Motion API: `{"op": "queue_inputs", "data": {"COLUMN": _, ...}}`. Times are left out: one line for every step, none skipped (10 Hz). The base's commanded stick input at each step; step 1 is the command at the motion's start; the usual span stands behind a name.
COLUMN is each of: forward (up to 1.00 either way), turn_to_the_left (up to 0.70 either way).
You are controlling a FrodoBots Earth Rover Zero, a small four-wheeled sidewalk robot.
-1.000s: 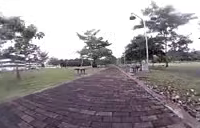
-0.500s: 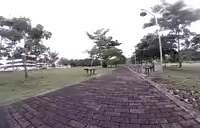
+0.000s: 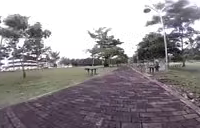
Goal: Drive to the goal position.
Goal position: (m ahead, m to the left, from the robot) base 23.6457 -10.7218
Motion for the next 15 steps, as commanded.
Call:
{"op": "queue_inputs", "data": {"forward": 0.7, "turn_to_the_left": 0.0}}
{"op": "queue_inputs", "data": {"forward": 0.7, "turn_to_the_left": -0.35}}
{"op": "queue_inputs", "data": {"forward": 0.7, "turn_to_the_left": -0.35}}
{"op": "queue_inputs", "data": {"forward": 0.7, "turn_to_the_left": -0.04}}
{"op": "queue_inputs", "data": {"forward": 0.7, "turn_to_the_left": 0.0}}
{"op": "queue_inputs", "data": {"forward": 0.7, "turn_to_the_left": 0.0}}
{"op": "queue_inputs", "data": {"forward": 0.7, "turn_to_the_left": 0.0}}
{"op": "queue_inputs", "data": {"forward": 0.7, "turn_to_the_left": 0.0}}
{"op": "queue_inputs", "data": {"forward": 0.7, "turn_to_the_left": 0.0}}
{"op": "queue_inputs", "data": {"forward": 0.7, "turn_to_the_left": 0.0}}
{"op": "queue_inputs", "data": {"forward": 0.7, "turn_to_the_left": 0.0}}
{"op": "queue_inputs", "data": {"forward": 0.7, "turn_to_the_left": 0.0}}
{"op": "queue_inputs", "data": {"forward": 0.7, "turn_to_the_left": 0.0}}
{"op": "queue_inputs", "data": {"forward": 0.7, "turn_to_the_left": 0.0}}
{"op": "queue_inputs", "data": {"forward": 0.7, "turn_to_the_left": 0.0}}
